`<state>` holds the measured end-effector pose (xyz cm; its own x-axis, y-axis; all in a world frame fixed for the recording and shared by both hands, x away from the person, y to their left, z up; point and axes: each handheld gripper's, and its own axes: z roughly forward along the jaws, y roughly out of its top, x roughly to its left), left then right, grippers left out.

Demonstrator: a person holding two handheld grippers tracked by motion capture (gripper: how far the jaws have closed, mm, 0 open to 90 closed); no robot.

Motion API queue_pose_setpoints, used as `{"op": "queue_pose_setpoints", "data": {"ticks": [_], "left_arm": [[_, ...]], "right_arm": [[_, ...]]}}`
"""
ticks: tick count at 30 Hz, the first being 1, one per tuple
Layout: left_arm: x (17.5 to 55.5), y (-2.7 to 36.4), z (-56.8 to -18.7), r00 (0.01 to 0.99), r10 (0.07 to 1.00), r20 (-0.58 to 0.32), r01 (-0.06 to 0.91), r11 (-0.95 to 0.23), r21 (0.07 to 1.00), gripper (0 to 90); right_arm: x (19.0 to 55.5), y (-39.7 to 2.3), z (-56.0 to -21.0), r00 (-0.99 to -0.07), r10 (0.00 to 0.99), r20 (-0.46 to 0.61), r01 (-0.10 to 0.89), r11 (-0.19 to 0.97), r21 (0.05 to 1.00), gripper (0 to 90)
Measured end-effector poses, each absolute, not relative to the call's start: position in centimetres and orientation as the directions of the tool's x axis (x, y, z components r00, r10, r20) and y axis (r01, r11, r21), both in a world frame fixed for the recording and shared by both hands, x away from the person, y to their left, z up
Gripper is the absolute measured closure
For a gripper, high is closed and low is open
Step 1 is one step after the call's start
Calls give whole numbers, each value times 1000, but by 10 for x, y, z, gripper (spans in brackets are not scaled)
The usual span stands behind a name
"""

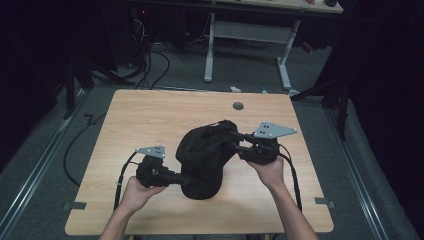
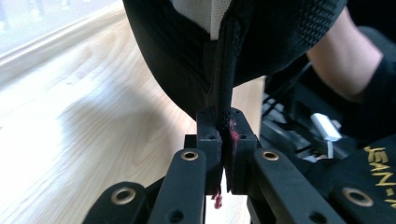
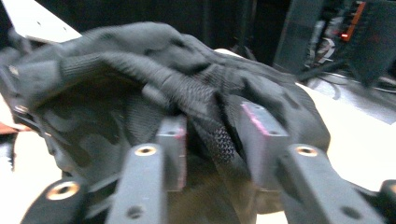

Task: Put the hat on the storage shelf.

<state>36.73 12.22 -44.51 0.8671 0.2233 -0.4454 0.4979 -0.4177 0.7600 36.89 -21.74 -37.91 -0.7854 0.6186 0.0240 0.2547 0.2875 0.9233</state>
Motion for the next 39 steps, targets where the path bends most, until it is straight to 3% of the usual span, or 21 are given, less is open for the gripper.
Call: {"op": "queue_pose_setpoints", "data": {"ticks": [1, 2, 4, 8, 16, 20, 23, 25, 33, 39], "left_arm": [[367, 122, -445, 867, 223, -445, 498, -418, 760, 867], [362, 126, -441, 877, 237, -418, 481, -404, 778, 868], [359, 127, -441, 881, 237, -409, 472, -397, 787, 869], [360, 133, -442, 877, 230, -422, 480, -372, 794, 869], [362, 143, -436, 871, 272, -409, 480, -297, 825, 867], [366, 146, -430, 862, 314, -398, 487, -292, 823, 868], [367, 144, -425, 862, 336, -380, 480, -297, 825, 868], [369, 142, -424, 854, 350, -384, 489, -291, 822, 868], [368, 132, -420, 821, 409, -399, 531, -288, 797, 867], [375, 136, -397, 811, 449, -376, 515, -239, 823, 867]], "right_arm": [[369, -217, -379, -785, 619, 24, 255, 287, 923, 585], [368, -219, -382, -782, 623, 36, 266, 281, 922, 499], [369, -220, -382, -778, 626, 54, 287, 277, 917, 423], [363, -229, -377, -760, 646, 67, 287, 242, 927, 344], [349, -254, -389, -670, 736, 96, 337, 186, 923, 369], [345, -266, -424, -566, 819, 97, 449, 207, 869, 410], [345, -276, -455, -507, 852, 127, 538, 198, 819, 518], [345, -282, -476, -466, 872, 148, 594, 185, 783, 539], [337, -291, -528, -341, 935, 96, 669, 170, 723, 532], [334, -291, -530, -327, 945, 29, 644, 200, 739, 496]]}}
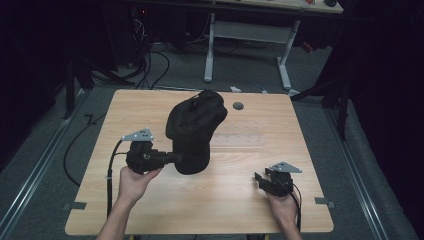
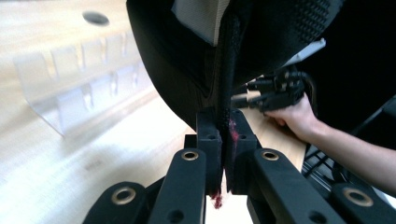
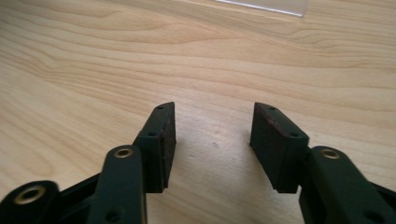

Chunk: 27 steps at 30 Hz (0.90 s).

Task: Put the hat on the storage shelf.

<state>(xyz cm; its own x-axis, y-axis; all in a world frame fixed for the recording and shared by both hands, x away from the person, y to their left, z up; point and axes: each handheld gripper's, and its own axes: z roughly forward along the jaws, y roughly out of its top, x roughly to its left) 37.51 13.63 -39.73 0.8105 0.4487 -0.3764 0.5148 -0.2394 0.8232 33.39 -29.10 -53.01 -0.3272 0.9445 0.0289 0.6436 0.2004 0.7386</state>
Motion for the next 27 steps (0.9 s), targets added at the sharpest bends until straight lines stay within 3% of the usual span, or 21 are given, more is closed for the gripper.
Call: {"op": "queue_pose_setpoints", "data": {"ticks": [3, 13, 27], "left_arm": [[374, 138, -387, 809, 472, -350, 495, -227, 839, 867], [369, 156, -390, 785, 524, -332, 464, -141, 874, 867], [392, 143, -382, 793, 554, -252, 394, -151, 907, 867]], "right_arm": [[337, -288, -530, -324, 946, -22, 639, 236, 733, 460], [340, -289, -531, -322, 947, -20, 642, 234, 730, 403], [341, -289, -531, -316, 949, -20, 646, 230, 728, 386]]}}
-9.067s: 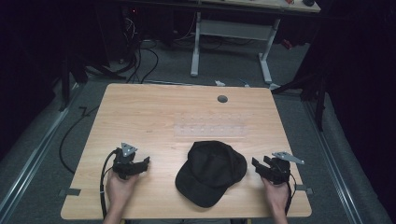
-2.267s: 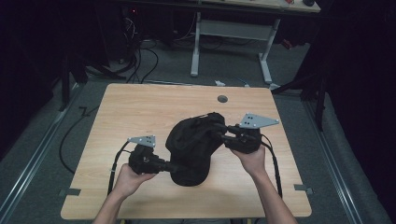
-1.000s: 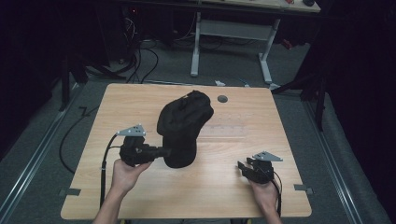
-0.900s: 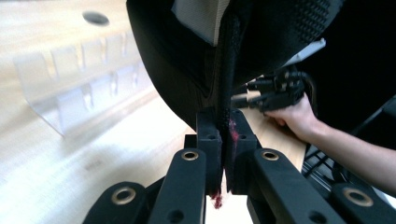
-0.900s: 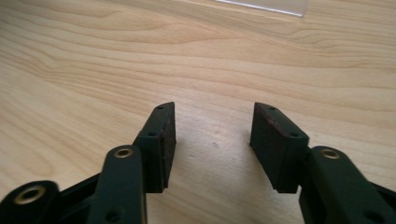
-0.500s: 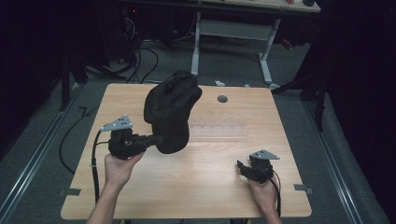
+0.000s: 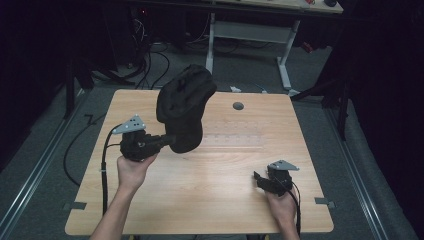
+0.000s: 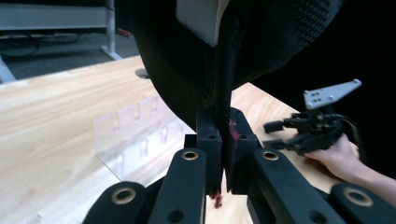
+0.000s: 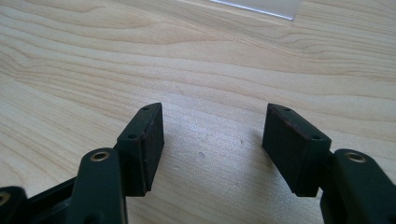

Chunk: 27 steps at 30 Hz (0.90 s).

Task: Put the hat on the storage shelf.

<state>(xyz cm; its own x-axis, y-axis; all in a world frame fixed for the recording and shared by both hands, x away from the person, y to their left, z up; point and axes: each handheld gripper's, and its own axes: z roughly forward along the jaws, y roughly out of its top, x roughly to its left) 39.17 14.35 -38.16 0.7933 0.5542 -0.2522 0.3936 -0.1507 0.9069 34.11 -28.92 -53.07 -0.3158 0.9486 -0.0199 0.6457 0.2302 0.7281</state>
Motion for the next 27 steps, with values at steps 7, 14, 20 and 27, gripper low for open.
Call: {"op": "queue_pose_setpoints", "data": {"ticks": [7, 14, 20, 27], "left_arm": [[403, 141, -386, 775, 579, -253, 387, -119, 914, 866], [414, 134, -394, 757, 602, -253, 383, -95, 919, 866], [424, 132, -398, 748, 623, -227, 362, -96, 927, 866], [429, 127, -407, 717, 665, -209, 371, -110, 922, 866]], "right_arm": [[341, -289, -531, -313, 950, -17, 648, 226, 727, 386], [341, -289, -531, -313, 950, -18, 647, 227, 728, 386], [341, -289, -531, -316, 949, -21, 645, 230, 728, 386], [341, -290, -531, -321, 947, -21, 644, 234, 729, 386]]}}
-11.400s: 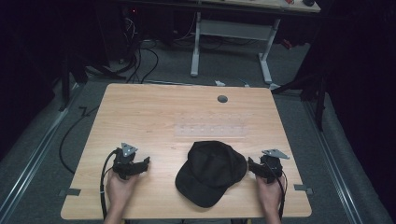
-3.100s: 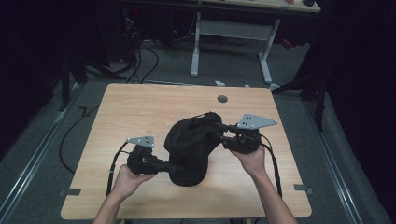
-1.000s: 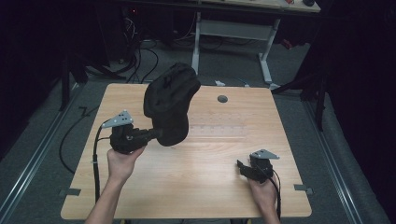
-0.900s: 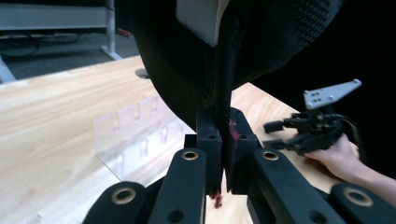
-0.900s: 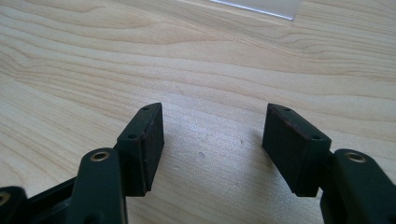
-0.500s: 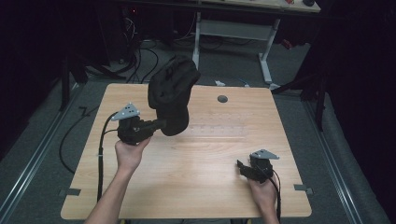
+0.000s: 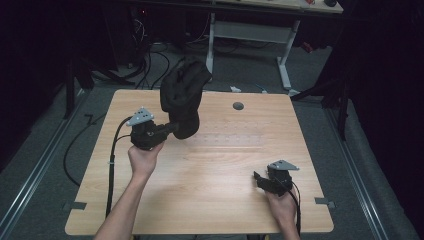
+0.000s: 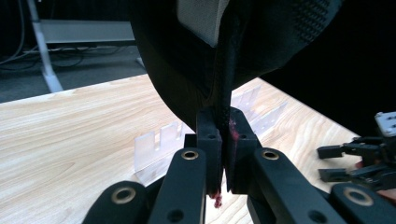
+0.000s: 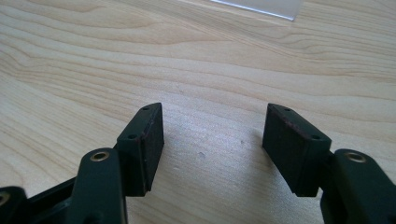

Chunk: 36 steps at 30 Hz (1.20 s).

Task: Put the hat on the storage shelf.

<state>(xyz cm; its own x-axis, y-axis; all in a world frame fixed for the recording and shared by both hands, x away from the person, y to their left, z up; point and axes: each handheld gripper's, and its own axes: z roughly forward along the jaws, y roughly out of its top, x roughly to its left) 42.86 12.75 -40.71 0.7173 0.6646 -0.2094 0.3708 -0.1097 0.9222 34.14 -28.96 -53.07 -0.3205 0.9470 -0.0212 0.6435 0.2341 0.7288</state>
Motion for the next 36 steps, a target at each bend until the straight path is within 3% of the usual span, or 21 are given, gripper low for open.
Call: {"op": "queue_pose_setpoints", "data": {"ticks": [25, 36], "left_arm": [[428, 104, -435, 676, 710, -197, 388, -115, 914, 865], [424, 113, -437, 660, 726, -195, 377, -95, 921, 865]], "right_arm": [[341, -289, -531, -320, 947, -20, 645, 233, 728, 385], [341, -289, -531, -322, 947, -21, 644, 235, 728, 385]]}}
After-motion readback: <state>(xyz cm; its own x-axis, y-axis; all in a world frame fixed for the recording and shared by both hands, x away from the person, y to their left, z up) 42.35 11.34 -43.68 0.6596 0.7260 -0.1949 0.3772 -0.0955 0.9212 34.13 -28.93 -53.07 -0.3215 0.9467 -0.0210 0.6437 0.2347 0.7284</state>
